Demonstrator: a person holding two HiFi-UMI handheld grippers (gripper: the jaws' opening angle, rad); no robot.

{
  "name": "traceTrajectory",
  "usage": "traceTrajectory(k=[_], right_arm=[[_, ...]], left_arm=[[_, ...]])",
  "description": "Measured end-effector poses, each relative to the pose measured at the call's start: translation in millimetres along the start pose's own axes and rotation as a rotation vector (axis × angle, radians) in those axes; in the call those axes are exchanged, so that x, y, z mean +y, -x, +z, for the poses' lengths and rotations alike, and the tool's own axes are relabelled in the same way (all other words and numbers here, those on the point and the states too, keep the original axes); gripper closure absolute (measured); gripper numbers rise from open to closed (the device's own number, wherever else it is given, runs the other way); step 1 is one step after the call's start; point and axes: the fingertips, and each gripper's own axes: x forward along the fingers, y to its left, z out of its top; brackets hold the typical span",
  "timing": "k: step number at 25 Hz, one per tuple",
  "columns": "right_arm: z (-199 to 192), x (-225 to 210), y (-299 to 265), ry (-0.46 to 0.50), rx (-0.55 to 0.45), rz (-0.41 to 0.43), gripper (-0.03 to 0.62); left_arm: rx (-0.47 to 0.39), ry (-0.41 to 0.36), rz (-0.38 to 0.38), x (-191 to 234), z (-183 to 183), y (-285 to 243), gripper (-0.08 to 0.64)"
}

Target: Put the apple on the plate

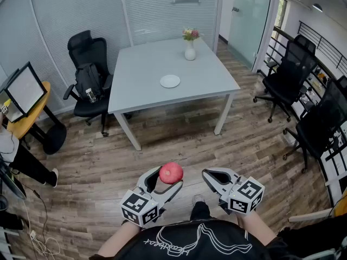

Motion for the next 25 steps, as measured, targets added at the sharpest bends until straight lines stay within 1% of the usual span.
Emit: traceTrajectory(k=[7, 14, 18, 22, 25], right_arm=[[1, -14, 3, -0.009, -0.001, 0.000, 0.583], [3, -38, -2, -0.079, -0.016, 0.018, 0.583], [5, -71, -4, -0.104, -0.007, 0.004, 0.583], [10, -111, -13, -0.144, -0.008, 0.026, 0.583], [15, -147, -24, -0.151, 0.010, 0.029, 0.583]], left_arm=[[0.002, 0.007, 0.001, -2, 1, -10, 0.212], [0.009, 0.028, -0.003, 6, 3, -33, 0.212], [0.013, 0.038, 0.000, 15, 6, -60, 0.212], [0.031, 0.053, 0.004, 29, 10, -97, 0.212], [0.039, 0.058, 0.012, 44, 17, -130, 0.212]])
